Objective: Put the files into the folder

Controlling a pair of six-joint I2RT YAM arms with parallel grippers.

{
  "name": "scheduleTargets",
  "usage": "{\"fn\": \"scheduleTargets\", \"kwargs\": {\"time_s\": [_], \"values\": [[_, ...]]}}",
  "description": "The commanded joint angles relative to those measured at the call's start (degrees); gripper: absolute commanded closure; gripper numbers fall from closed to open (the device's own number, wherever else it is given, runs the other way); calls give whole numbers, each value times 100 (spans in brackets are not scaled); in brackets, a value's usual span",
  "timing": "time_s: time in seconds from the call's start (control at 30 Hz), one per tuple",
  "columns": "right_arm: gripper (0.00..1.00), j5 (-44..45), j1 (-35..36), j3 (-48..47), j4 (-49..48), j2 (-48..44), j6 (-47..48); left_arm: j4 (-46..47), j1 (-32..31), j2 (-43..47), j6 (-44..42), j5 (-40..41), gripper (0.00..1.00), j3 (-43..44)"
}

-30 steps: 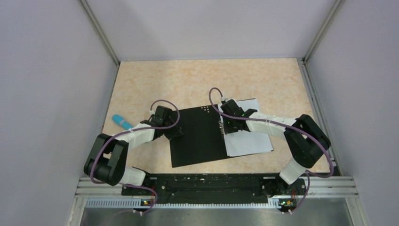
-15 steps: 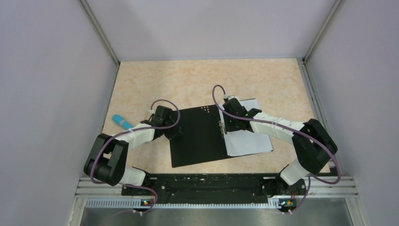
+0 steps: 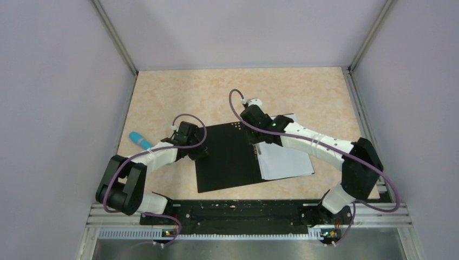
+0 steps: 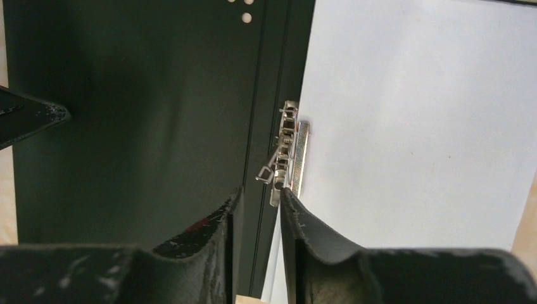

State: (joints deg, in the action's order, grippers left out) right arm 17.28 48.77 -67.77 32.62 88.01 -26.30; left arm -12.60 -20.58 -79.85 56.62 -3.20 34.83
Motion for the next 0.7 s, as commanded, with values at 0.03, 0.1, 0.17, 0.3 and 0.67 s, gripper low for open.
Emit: {"fn": "scheduleTargets", "kwargs": {"time_s": [0.03,0.1,0.17,0.3,0.67], "values": [[80,788,361,-863,838,718,217,-590,2,-92,-213,479,93,-62],[82,908,456,-1066,991,942,279,-591,5,-108,-204,477,93,-60],[82,1070,540,-1255,1161,1149,334,-586,8,-116,-189,478,94,-51],[83,1317,657,-1562,1386,1473,468,-579,8,-126,-154,485,94,-66],[85,1317,691,-1707,1464,1736,796,-543,8,-182,-127,560,94,-85]]}}
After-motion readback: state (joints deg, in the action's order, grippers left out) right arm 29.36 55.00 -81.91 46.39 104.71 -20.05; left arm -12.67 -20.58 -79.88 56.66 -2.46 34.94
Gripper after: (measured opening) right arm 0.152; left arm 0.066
